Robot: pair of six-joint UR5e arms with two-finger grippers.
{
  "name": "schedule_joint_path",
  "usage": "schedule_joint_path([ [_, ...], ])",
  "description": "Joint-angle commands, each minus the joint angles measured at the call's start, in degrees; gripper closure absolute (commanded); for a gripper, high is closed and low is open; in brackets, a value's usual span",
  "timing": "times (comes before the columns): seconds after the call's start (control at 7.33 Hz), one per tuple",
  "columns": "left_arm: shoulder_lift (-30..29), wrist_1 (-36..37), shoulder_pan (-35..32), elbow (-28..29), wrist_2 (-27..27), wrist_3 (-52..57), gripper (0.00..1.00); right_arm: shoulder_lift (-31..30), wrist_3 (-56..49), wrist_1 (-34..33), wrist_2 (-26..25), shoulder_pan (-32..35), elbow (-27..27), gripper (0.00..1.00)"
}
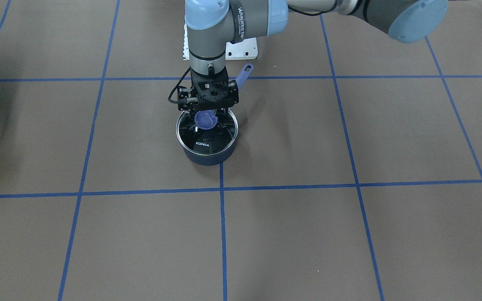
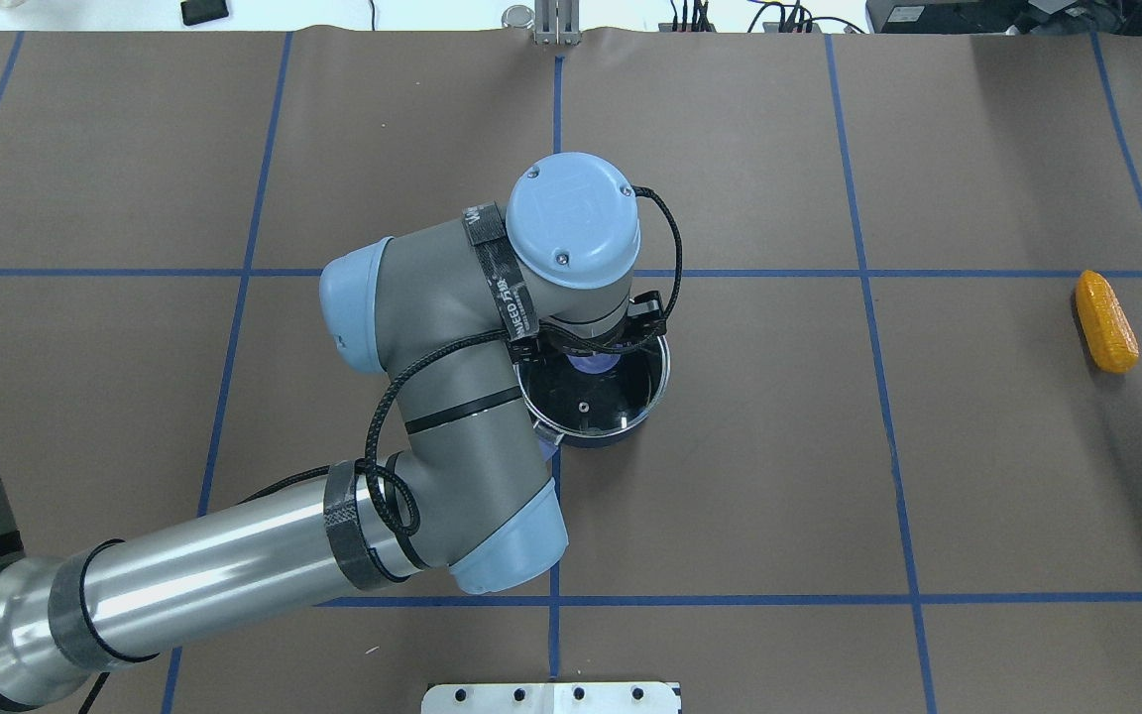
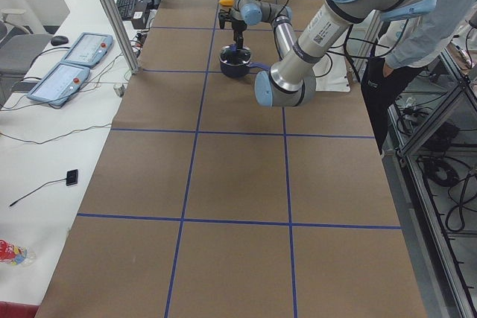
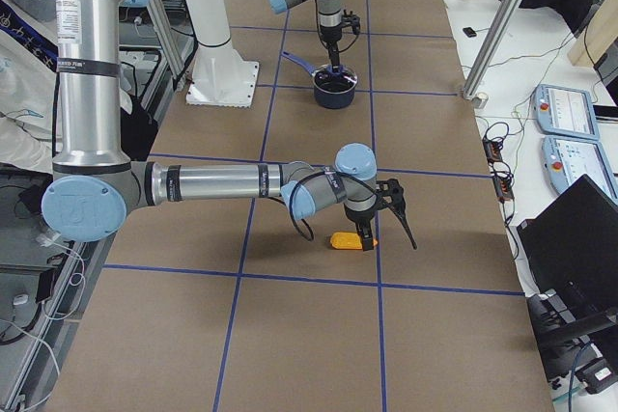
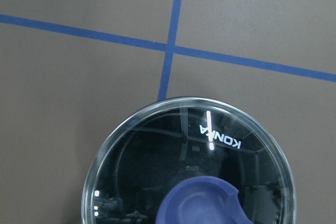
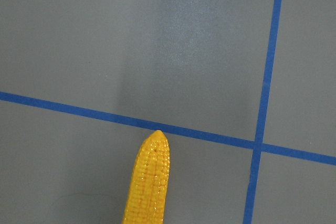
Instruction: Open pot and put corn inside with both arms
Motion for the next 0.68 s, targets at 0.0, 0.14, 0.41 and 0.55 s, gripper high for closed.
schedule_joint_path([
  [0.0,-0.13,-0.12,0.04,0.95,1.93,-0.15,0.02,0.0,0.0,0.0,0.0,0.0,-0.04,0.0],
  [0.14,-0.21,-0.13,0.04,1.05,2.03,-0.06,0.02,0.0,0.0,0.0,0.0,0.0,-0.04,0.0],
  [0.41,-0.39,-0.13,0.48,1.13,2.12,0.03,0.02,0.0,0.0,0.0,0.0,0.0,-0.04,0.0],
  [0.55,-0.39,-0.13,0.57,1.22,2.12,0.2,0.02,0.09,-0.08,0.0,0.0,0.0,-0.04,0.0],
])
